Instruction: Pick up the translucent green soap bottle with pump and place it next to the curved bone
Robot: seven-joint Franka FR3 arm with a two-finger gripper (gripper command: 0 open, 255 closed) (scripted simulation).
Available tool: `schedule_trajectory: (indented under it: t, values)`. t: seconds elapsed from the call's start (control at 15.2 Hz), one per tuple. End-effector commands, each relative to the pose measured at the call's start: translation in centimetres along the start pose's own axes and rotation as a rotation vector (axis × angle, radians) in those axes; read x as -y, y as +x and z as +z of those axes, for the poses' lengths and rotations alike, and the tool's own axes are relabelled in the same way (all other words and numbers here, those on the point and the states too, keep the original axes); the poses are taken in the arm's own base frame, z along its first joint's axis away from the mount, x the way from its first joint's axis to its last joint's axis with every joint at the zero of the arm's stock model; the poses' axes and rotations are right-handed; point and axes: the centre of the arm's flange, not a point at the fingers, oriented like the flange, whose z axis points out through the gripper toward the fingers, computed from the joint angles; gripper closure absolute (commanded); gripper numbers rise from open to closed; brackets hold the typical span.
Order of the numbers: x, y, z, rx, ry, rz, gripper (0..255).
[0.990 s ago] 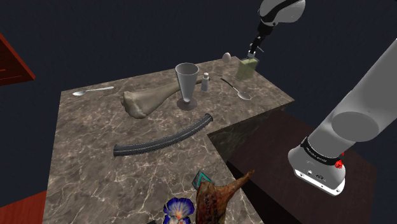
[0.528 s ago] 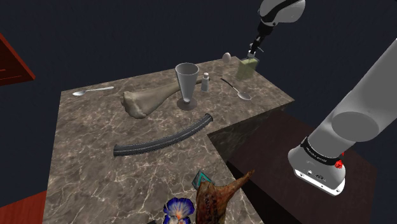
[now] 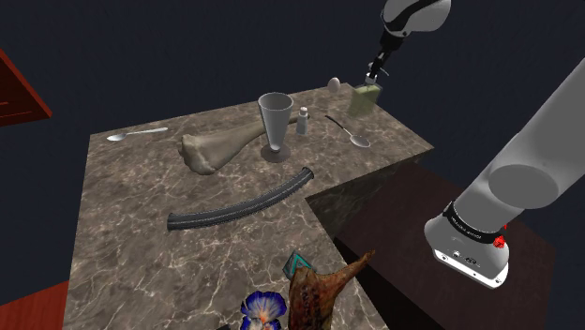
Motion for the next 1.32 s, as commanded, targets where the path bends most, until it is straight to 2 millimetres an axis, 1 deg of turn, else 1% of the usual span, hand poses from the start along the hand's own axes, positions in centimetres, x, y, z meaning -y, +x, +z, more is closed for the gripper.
schedule_trajectory:
  t: [0.0, 1.25]
  values:
    - [-0.1, 0.2, -1.0, 0.000, 0.000, 0.000, 255]
    - [-1.4, 2.2, -10.8, 0.000, 0.000, 0.000, 255]
